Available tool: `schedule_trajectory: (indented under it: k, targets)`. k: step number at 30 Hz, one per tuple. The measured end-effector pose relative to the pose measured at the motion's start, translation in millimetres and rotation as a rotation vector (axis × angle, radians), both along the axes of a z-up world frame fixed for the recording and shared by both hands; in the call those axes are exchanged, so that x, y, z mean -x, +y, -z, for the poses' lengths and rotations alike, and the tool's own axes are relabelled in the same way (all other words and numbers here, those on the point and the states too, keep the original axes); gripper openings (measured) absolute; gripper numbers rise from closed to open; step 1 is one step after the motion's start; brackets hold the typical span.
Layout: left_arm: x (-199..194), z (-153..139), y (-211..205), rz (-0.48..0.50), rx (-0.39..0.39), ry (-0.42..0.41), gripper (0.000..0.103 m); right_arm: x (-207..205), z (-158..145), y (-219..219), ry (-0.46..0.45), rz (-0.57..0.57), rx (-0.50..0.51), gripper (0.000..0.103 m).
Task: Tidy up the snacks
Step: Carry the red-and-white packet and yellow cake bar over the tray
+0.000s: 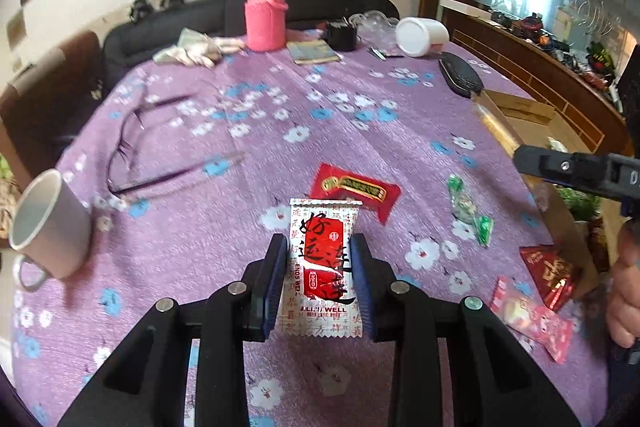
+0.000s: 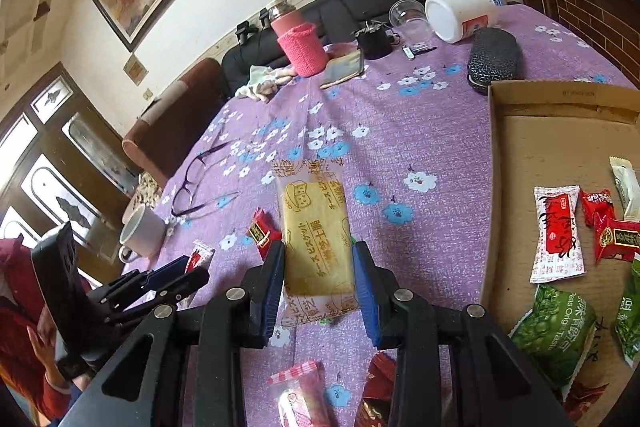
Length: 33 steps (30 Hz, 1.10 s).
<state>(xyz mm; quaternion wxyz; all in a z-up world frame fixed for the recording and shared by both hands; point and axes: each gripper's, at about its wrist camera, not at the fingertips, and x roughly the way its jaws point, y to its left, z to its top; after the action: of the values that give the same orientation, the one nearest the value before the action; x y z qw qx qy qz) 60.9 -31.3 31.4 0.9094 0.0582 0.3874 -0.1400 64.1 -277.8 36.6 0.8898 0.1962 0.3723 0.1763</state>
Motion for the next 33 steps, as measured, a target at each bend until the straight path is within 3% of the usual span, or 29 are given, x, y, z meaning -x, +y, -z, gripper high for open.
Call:
schedule_trajectory:
  k: [10, 18, 23, 28, 33]
  targets:
    - [5, -9, -12, -0.072, -0.086, -0.091, 0.031, -1, -5, -31, -0.010, 0.079, -0.040, 0.037]
    - [2, -18, -21, -0.084, -0.101, -0.088, 0.031, 2, -12, -65, -0.026, 0.169, -0.074, 0.037]
    - [7, -33, -48, -0.018, -0.069, -0.093, 0.031, 5, -12, -105, 0.002, 0.288, -0.096, 0.037]
    - [18, -49, -102, 0.104, -0.023, -0.097, 0.031, 7, -3, -145, 0.070, 0.400, -0.132, 0.036]
    - [31, -50, -163, 0.246, 0.051, -0.028, 0.031, 14, -2, -175, 0.099, 0.520, -0.095, 0.036]
